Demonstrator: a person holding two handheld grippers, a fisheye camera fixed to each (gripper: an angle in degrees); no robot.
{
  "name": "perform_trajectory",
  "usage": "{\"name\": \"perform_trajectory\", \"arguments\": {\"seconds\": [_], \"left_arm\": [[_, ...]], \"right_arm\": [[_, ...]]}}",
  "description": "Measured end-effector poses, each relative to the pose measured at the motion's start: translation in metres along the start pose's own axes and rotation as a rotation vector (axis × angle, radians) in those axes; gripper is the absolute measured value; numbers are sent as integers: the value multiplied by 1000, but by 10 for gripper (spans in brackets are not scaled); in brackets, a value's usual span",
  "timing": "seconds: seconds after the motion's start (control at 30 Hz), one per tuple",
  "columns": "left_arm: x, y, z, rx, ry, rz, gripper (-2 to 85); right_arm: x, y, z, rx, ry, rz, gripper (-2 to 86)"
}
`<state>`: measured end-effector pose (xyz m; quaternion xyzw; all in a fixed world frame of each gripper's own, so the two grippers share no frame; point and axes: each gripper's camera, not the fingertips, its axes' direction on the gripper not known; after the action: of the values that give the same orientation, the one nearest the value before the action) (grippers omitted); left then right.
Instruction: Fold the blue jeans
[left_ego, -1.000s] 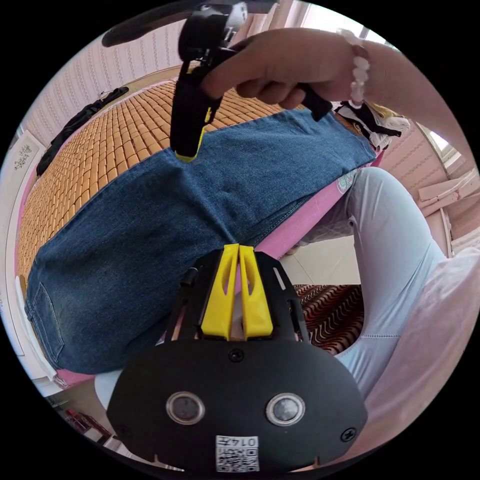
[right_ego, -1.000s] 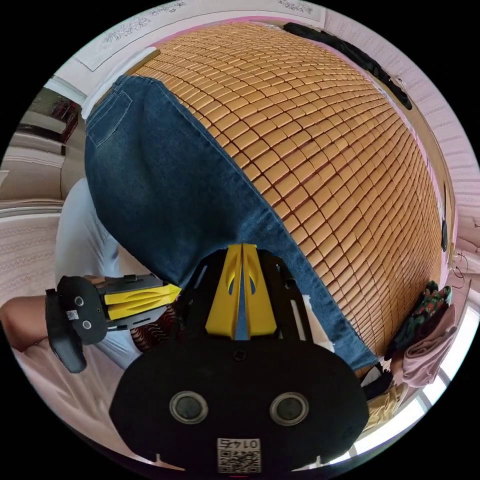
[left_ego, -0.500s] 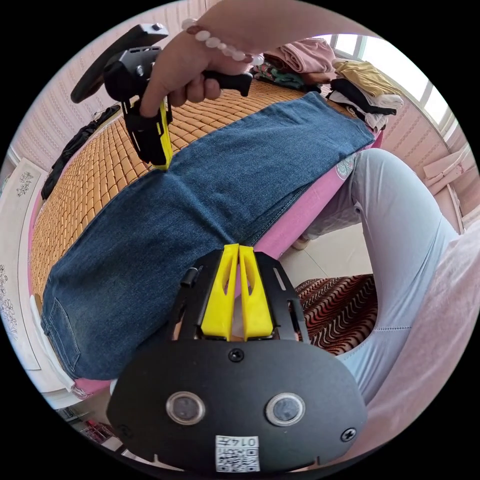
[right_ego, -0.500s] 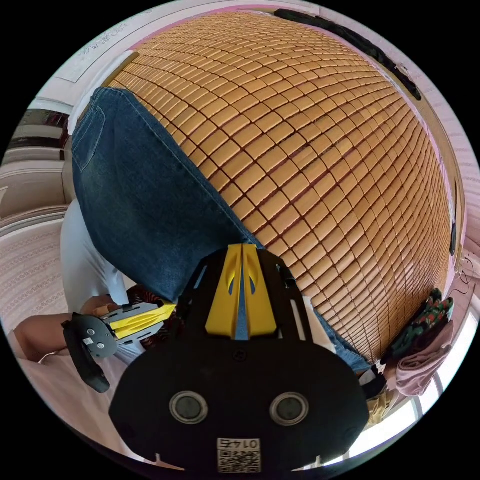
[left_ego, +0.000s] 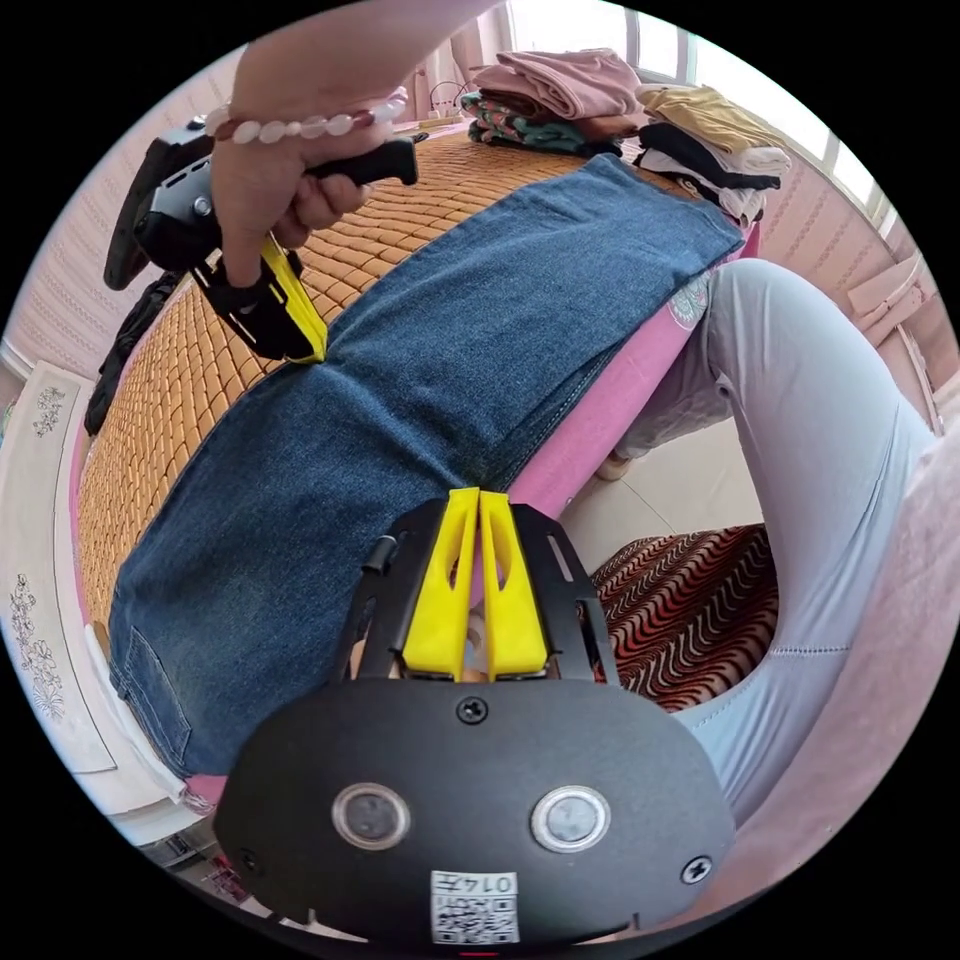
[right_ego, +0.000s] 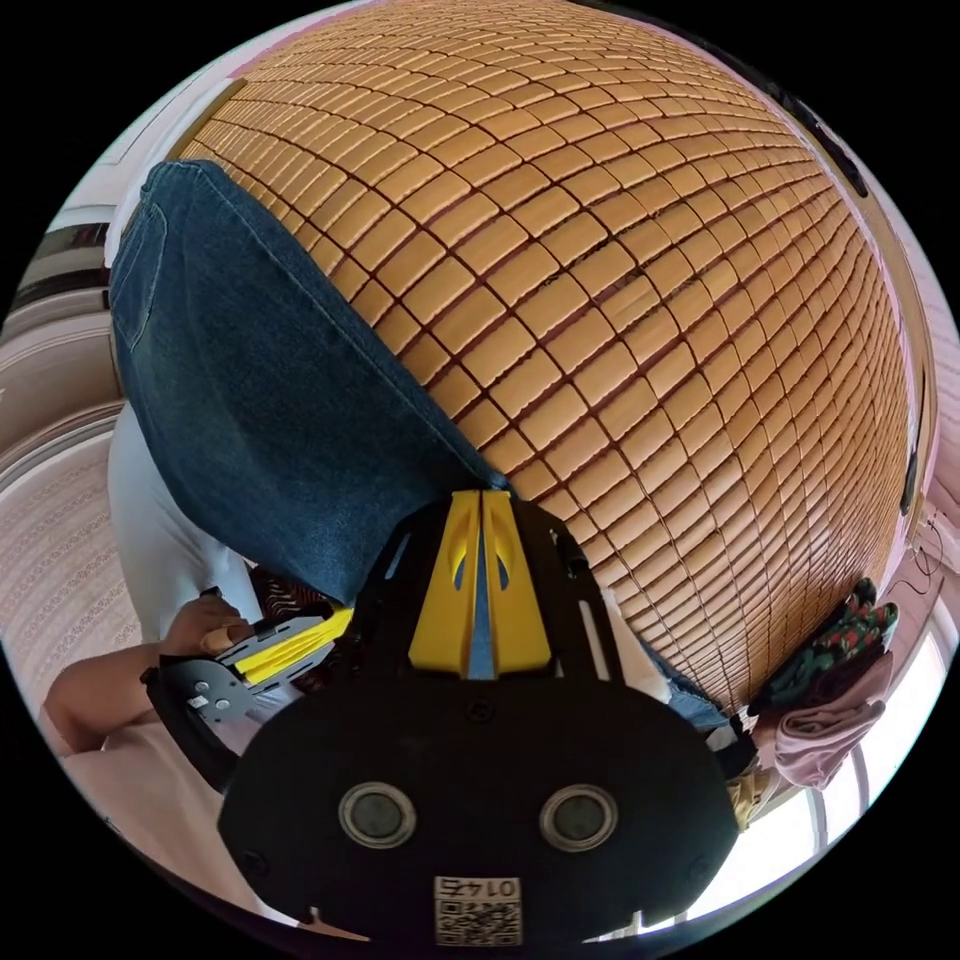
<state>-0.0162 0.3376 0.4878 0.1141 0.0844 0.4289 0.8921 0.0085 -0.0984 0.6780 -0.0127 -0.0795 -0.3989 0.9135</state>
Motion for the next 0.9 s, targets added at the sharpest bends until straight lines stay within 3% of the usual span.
{"name": "perform_trajectory", "arguments": {"seconds": [0.13, 0.33, 0.6, 0.8, 0.9], "left_arm": [[26, 2, -28, 37, -89, 67, -10], [36, 0, -68, 212, 1, 35, -8], [50, -35, -87, 300, 153, 51, 36], [53, -73, -98, 316, 195, 79, 85], [53, -92, -103, 313, 208, 96, 99]], "right_arm": [[27, 62, -32, 198, 7, 21, -8], [138, 262, -62, 482, -215, 277, 7], [322, 656, -7, 707, -483, 1245, 97], [367, 756, 33, 770, -724, 1458, 134], [380, 774, 34, 912, -887, 1470, 101]]}}
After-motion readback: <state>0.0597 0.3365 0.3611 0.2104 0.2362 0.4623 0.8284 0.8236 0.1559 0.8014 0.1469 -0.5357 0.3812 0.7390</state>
